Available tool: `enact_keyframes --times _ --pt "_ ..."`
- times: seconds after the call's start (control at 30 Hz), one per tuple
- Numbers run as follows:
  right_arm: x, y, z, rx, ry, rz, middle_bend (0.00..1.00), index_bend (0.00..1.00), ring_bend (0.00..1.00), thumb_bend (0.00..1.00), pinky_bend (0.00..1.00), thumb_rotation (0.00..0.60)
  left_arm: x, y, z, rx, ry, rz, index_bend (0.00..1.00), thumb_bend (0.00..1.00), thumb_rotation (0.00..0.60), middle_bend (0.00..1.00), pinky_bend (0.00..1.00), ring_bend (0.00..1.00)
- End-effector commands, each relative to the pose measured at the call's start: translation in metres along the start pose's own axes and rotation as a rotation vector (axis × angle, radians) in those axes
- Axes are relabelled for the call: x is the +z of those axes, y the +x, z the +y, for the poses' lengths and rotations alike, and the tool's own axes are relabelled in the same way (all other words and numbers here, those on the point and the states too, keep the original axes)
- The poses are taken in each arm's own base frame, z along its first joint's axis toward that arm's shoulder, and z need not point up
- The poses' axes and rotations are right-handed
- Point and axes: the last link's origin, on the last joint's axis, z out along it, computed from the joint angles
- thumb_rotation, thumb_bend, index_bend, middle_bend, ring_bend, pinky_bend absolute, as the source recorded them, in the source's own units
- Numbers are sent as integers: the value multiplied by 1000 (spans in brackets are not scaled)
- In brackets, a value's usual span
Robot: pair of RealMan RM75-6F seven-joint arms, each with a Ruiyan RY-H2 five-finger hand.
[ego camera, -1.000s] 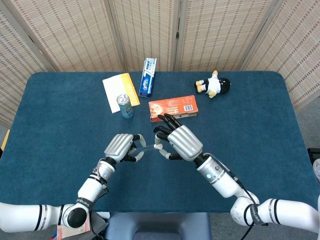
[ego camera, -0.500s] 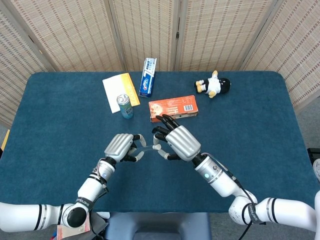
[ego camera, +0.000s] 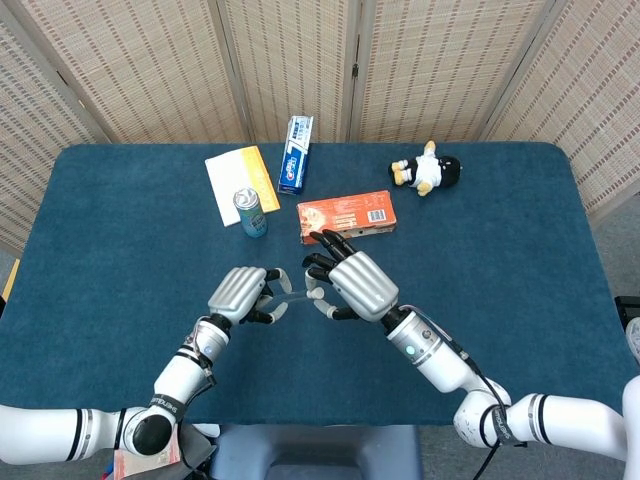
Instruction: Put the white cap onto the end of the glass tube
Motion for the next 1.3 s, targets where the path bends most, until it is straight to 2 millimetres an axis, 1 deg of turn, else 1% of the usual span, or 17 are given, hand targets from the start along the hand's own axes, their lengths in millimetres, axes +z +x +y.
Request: enact_keyframes --times 0.03,0.07,0.1,0.13,0.2,0.27,0.33,0.47,0.6,0.73,0.83,1.07,1.3 --pt "0 0 1 -4 -3 -2 273 657 0 472 0 600 0 0 -1 1 1 2 699 364 600 1000 1000 1000" --pt "0 0 2 -5 -6 -4 256 634 0 421 0 600 0 0 -1 2 2 2 699 364 600 1000 1000 1000" --pt "0 -1 2 -5 -8 -6 234 588 0 344 0 600 0 0 -1 3 2 3 699 364 600 1000 1000 1000" --pt "1 -1 2 -3 -11 -11 213 525 0 261 0 600 0 1 -2 6 4 3 699 364 600 1000 1000 1000" --pt "1 -2 3 -2 -16 -19 179 405 0 128 0 600 0 1 -3 12 6 4 699 364 600 1000 1000 1000" --pt "1 -2 4 0 -21 -29 150 298 0 46 0 600 1 1 -5 21 9 7 699 364 600 1000 1000 1000" --pt "0 -2 5 2 -26 -33 129 216 0 6 0 600 1 2 -7 32 13 6 699 363 600 1000 1000 1000" --pt "-3 2 8 1 -37 -24 116 182 0 0 0 600 2 2 -13 82 23 10 699 364 600 1000 1000 1000" --pt "-11 10 15 0 -56 0 116 179 0 0 0 600 6 -1 -24 207 38 21 700 364 600 1000 1000 1000" --pt "-26 21 27 -19 -92 29 116 171 0 0 0 600 13 -11 -36 332 62 26 700 364 600 1000 1000 1000" --pt "-37 27 35 -29 -121 45 116 164 0 0 0 600 21 -21 -41 364 87 10 700 364 600 1000 1000 1000" --pt "-57 38 52 -43 -178 74 116 162 0 0 0 600 39 -42 -45 446 116 -18 696 363 600 1000 1000 1000" --pt "-67 42 64 -53 -215 80 116 162 0 0 0 600 53 -61 -43 499 131 -42 682 364 600 1000 1000 1000"
